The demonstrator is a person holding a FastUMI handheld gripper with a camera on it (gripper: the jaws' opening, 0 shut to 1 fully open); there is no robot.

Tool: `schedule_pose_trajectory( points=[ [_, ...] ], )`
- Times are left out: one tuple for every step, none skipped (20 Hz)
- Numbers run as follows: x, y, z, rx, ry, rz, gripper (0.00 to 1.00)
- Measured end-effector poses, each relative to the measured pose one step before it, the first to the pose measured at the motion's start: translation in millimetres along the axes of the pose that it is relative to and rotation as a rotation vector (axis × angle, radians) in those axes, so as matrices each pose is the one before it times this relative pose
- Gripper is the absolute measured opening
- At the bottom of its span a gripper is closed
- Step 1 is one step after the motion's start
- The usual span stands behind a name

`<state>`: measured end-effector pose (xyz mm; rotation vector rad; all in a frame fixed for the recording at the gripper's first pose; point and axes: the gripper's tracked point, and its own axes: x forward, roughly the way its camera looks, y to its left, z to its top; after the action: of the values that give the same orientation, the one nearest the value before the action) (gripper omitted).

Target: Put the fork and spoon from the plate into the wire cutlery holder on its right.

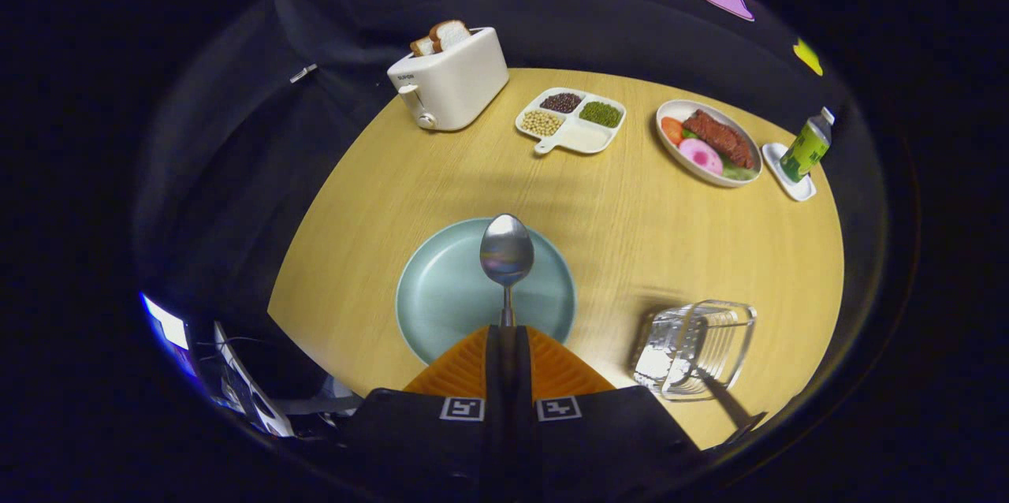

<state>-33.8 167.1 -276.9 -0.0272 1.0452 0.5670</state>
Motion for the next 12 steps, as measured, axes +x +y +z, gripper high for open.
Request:
schedule_pose_trajectory(
  points=[
    [-15.12, -14.69, 0.96, -0.02432, 0.01225, -0.01129, 0.09],
    [-14.39, -15.05, -1.87, -0.01247, 0.01926, -0.01067, 0.09],
    [-13.27, -15.1, -3.48, 0.00277, 0.0299, -0.00602, 0.09],
    [-11.4, -16.46, -6.49, 0.01159, 0.02857, -0.00389, 0.09],
    [-8.92, -11.39, -4.42, 0.01107, 0.03487, 0.00163, 0.09],
    [-6.03, -11.21, -6.24, 0.00948, 0.03756, -0.00121, 0.09],
    [-4.11, -10.32, -9.44, 0.00064, 0.05291, 0.00136, 0.09],
    [-0.93, -7.97, -6.57, 0.00186, 0.04591, 0.0042, 0.09],
    [0.4, -5.75, -8.61, -0.00067, 0.04413, 0.00584, 0.09],
    [0.42, -5.86, -6.11, 0.00002, 0.04027, 0.00143, 0.09],
    [0.77, -5.25, -6.92, -0.00288, 0.03852, -0.00253, 0.09],
    [1.51, -3.73, -6.68, -0.01431, 0.0388, -0.00297, 0.09]
  ],
)
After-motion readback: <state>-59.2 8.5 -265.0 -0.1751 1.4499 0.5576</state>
